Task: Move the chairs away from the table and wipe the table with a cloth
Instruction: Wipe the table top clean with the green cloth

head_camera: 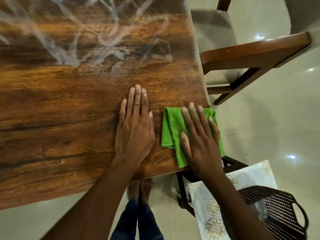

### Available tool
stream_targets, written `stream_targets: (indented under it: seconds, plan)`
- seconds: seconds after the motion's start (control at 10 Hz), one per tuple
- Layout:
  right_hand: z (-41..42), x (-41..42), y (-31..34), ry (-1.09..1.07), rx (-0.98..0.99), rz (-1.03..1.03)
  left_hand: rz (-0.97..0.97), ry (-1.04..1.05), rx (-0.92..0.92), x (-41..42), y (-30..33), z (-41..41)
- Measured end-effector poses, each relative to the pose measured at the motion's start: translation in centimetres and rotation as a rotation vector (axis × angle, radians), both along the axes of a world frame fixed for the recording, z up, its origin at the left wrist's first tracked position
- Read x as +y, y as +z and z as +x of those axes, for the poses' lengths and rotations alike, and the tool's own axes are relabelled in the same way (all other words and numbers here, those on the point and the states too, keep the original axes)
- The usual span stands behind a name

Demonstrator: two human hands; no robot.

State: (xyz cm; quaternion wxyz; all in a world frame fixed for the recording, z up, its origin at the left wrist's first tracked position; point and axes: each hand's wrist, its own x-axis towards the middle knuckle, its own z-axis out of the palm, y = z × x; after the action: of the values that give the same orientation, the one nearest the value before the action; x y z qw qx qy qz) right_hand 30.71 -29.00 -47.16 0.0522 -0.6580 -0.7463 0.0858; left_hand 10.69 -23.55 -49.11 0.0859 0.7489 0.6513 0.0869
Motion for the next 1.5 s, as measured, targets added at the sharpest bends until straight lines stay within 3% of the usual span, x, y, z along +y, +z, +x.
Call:
stream_targets:
  seconds: [0.1, 0.5, 0.8, 0.9, 1.1, 1.2, 1.4, 1.5]
  plan:
    - [-0.1, -1.7, -0.2, -0.026, -0.012, -0.017, 0.002, -0.001, 0.001, -0.1, -0.1, 0.0]
    - [-2.1, 5.8, -1.0, -0.013, 0.04, 0.068, -0.02, 0.018, -0.012, -0.3, 0.2, -0.1]
    - [-5.3, -0.2, -1.8, -0.171, 0.062, 0.129, 0.022, -0.01, -0.063, -0.7, 0.8, -1.1]
    - [-9.8, -2.5, -1.8, -0.138, 0.08, 0.102, 0.075, 0.083, -0.11, -2.3, 1.2, -8.1]
    - [-25.3, -5.5, -1.3, 0.003, 0.076, 0.039, 0.159, 0.458, -0.172, -11.1, 0.8, -29.1]
    - [-34.1, -6.8, -1.1, 0.142, 0.095, -0.035, 0.17, 0.616, -0.089, -14.8, 1.1, -35.3]
    - [-49.0, -8.0, -1.6, 0.416, 0.118, -0.03, 0.175, 0.658, -0.107, -16.6, -0.3, -40.9]
    - [-50.3, -6.7, -1.5, 0.434, 0.101, -0.039, 0.167, 0.691, -0.141, -16.0, -0.2, -42.7]
